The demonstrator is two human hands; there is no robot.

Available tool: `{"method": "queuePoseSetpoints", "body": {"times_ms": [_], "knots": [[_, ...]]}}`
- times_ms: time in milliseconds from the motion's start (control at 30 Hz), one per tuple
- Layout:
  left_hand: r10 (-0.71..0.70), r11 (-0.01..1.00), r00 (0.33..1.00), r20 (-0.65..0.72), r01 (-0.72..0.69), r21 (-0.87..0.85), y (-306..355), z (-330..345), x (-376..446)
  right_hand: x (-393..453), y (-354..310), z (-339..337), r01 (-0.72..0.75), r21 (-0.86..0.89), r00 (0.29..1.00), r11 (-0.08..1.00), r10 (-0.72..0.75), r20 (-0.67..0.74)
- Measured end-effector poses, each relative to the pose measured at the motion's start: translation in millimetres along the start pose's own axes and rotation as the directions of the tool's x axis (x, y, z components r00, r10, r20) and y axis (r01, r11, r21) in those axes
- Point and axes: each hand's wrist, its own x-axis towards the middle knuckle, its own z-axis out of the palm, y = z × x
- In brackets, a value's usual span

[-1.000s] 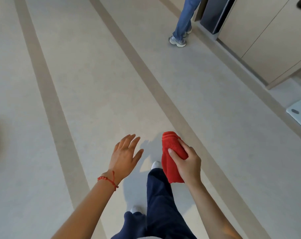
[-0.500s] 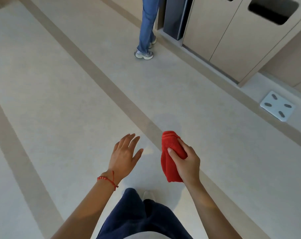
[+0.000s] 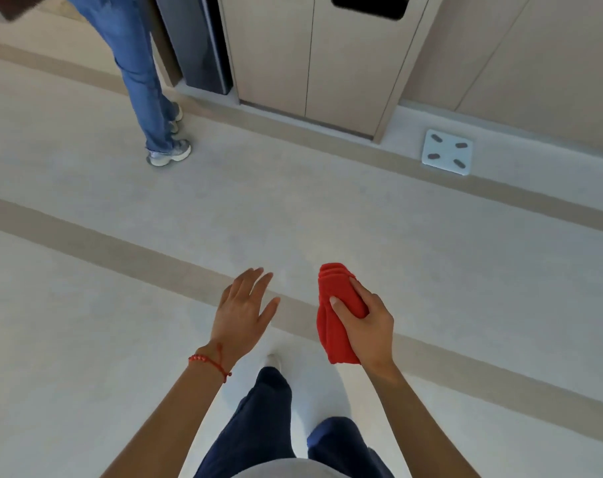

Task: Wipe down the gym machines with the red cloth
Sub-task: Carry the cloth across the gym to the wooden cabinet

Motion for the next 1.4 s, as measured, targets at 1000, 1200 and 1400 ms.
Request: {"method": "queuePoseSetpoints", "body": {"times_ms": [1000, 1200, 1400], "knots": [[0.217, 0.976, 0.974, 0.070, -0.218, 0.007, 9, -57, 430, 365, -117, 6, -0.069, 0.054, 0.973, 0.996, 0.079, -0.218], [0.230, 0.973, 0.969, 0.086, -0.231, -0.001, 12, -66, 529, 461, -144, 5, -0.071, 0.054, 0.972, 0.996, 0.081, -0.219], [0.254, 0.967, 0.961, 0.108, -0.254, -0.015, 9, -72, 647, 569, -174, 16, -0.081, 0.036, 0.962, 0.996, 0.088, -0.260]]}}
